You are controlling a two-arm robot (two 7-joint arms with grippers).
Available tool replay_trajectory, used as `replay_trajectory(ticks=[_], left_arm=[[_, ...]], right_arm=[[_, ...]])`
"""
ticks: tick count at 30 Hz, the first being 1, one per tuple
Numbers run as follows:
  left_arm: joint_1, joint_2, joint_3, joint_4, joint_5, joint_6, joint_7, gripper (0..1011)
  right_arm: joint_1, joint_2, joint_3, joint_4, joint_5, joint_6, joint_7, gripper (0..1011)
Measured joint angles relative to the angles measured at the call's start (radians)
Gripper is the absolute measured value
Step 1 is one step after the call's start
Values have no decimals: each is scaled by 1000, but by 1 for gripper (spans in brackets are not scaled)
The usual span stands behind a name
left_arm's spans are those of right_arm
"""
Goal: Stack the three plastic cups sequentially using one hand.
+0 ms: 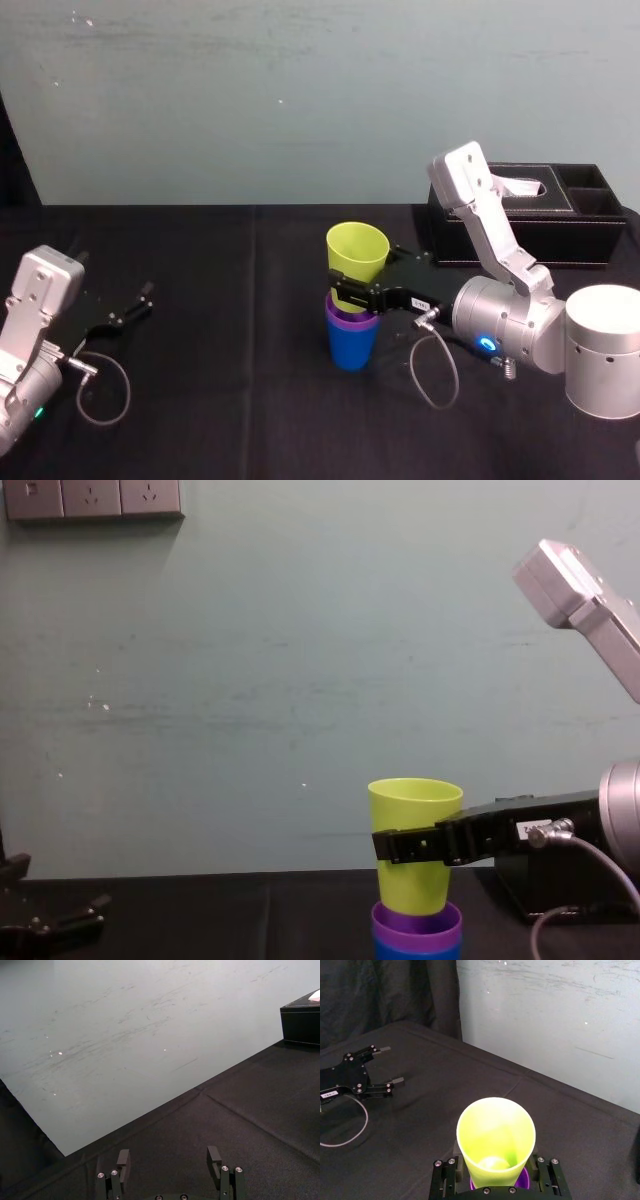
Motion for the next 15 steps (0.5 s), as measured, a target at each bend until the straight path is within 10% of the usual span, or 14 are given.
replay_trajectory(ticks=[15], left_arm=[[0,0,0,0,0,0,0,1000]], right_arm=[[8,0,-14,29,-5,-17,0,724]])
